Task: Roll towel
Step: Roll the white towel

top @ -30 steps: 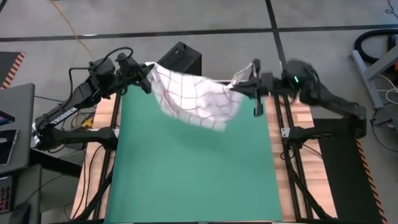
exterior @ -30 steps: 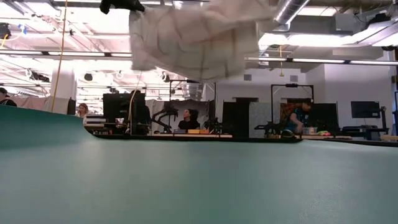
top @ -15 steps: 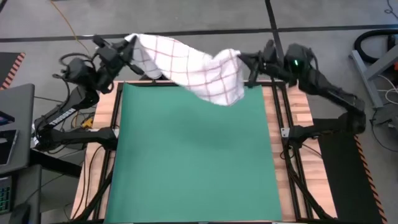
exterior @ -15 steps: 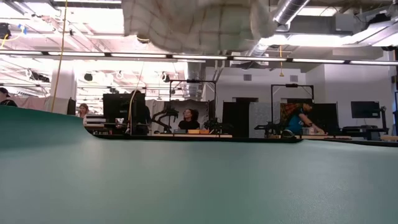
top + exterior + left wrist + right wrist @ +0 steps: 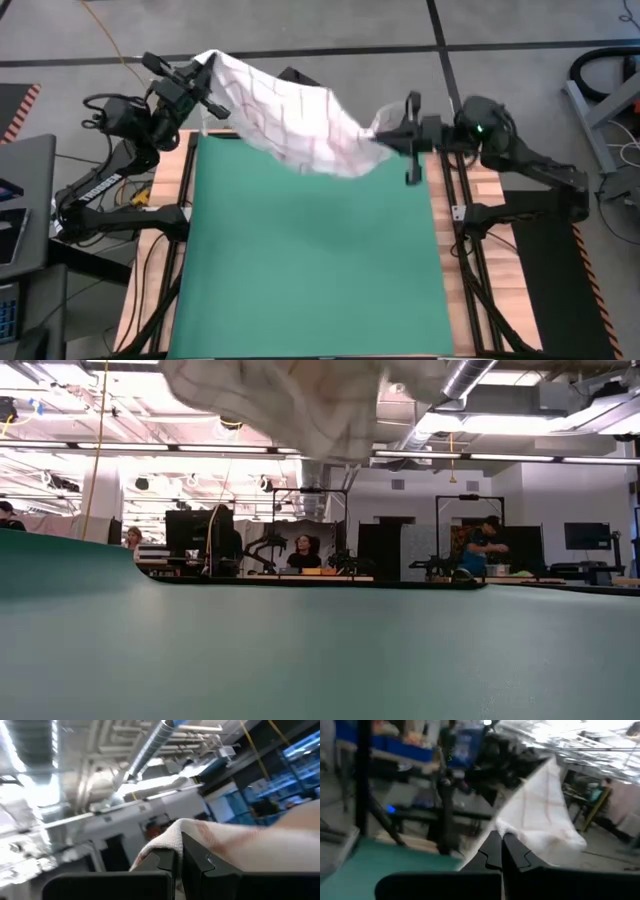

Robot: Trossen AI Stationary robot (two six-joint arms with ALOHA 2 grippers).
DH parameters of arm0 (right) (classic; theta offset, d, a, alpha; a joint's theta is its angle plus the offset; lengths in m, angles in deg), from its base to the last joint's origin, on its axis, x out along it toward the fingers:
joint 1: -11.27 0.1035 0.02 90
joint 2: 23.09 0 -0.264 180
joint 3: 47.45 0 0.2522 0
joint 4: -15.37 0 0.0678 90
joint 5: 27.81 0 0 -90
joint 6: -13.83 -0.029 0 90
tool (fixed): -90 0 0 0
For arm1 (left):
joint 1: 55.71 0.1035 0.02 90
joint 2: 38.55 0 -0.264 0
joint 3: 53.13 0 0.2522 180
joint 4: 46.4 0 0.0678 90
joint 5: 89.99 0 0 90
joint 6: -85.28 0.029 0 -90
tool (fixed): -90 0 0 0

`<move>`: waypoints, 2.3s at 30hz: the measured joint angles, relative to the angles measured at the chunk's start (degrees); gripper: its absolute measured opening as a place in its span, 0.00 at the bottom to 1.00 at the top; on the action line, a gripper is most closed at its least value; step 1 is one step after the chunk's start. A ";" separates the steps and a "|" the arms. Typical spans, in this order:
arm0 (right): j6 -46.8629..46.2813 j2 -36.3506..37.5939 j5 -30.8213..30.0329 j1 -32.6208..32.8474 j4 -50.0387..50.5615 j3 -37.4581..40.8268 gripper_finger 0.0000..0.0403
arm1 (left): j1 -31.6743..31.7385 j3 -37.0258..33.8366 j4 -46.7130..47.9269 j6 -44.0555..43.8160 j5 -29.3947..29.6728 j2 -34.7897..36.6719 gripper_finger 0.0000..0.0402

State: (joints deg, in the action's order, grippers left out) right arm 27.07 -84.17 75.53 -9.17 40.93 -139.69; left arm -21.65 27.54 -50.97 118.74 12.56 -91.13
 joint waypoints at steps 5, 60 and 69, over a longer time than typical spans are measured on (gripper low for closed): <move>-0.39 -0.30 -2.25 -1.20 0.83 0.21 0.02 | 0.04 0.00 3.70 -0.04 -1.97 0.11 0.00; -39.02 0.39 -13.25 8.64 39.81 0.00 0.02 | -22.93 0.09 32.96 -70.35 -32.67 3.16 0.00; -41.07 -9.95 -16.82 7.14 52.42 0.07 0.02 | -21.84 -9.93 71.72 -80.57 -8.27 5.29 0.00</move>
State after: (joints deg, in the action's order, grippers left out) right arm -14.00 -94.12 58.71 -2.03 93.35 -139.63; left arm -43.49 17.61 20.75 38.17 4.29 -85.84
